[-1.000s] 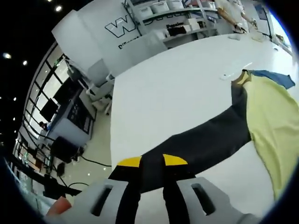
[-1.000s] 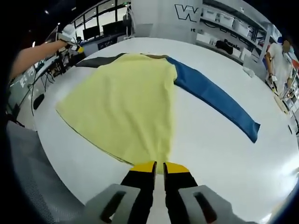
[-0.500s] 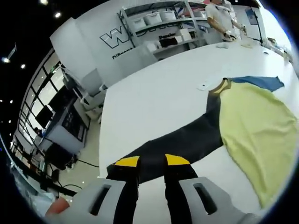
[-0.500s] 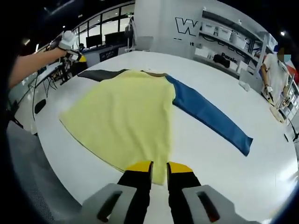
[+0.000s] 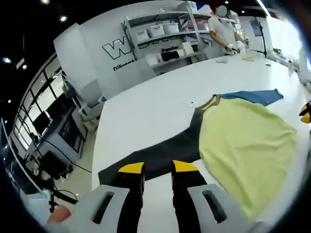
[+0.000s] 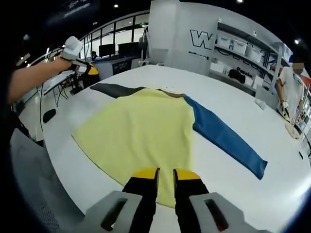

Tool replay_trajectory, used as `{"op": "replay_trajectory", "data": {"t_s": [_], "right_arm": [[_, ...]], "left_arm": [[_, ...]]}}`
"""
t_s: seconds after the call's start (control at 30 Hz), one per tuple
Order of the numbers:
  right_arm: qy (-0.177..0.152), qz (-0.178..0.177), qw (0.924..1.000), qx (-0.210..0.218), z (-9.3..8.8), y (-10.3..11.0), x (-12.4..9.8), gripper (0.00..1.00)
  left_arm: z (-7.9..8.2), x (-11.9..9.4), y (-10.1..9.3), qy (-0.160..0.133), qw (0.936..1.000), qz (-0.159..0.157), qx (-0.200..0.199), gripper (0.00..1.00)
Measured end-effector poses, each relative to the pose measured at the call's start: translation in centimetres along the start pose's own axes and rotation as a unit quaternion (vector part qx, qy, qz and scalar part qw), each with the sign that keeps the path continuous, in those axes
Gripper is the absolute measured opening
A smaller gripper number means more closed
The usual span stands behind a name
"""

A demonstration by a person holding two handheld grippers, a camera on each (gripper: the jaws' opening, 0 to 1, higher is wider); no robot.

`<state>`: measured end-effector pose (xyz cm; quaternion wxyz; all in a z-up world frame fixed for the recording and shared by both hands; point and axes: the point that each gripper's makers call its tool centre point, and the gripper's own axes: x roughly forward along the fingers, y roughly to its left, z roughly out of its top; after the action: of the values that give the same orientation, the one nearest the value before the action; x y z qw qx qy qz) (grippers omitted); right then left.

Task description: Fold the garment on the visible template until the final outline fits inside the template.

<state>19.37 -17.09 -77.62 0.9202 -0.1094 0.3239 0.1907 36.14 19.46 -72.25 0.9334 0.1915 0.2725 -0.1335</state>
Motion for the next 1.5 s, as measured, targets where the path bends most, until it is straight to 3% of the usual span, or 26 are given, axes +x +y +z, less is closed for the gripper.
{"op": "replay_trajectory", "data": {"t_s": [0.13,0.33,0.63,1.03,1.17,1.33,1.5], "right_arm": [[-0.008,0.007,0.9999,-0.008,0.7,0.8,-0.1,0.1],[-0.025,0.016,0.9994,-0.018,1.7,2.1,-0.6,0.1],[-0.05,0.029,0.998,-0.025,2.8,4.0,-1.4,0.09],[-0.081,0.03,0.9958,-0.032,2.3,6.0,-2.9,0.07],[-0.103,0.022,0.9938,-0.036,1.9,6.5,-3.5,0.07],[-0.136,0.02,0.9898,-0.039,2.7,7.0,-3.9,0.1],[-0.156,0.022,0.9866,-0.042,3.3,7.1,-3.8,0.23]], "left_arm": [[0.3,-1.0,-0.8,-0.015,0.9998,-0.008,-0.008,0.2],[1.4,-4.3,-4.5,-0.062,0.9962,-0.038,-0.048,0.2],[0.6,-8.3,-10.8,-0.086,0.9901,-0.088,-0.067,0.21],[-1.2,-13.4,-16.5,-0.113,0.9801,-0.131,-0.098,0.21],[-1.2,-15.3,-18.6,-0.142,0.9739,-0.15,-0.093,0.21],[-1.5,-15.5,-19.4,-0.163,0.9688,-0.162,-0.093,0.22],[-2.0,-15.1,-20.1,-0.172,0.9642,-0.176,-0.099,0.29]]}}
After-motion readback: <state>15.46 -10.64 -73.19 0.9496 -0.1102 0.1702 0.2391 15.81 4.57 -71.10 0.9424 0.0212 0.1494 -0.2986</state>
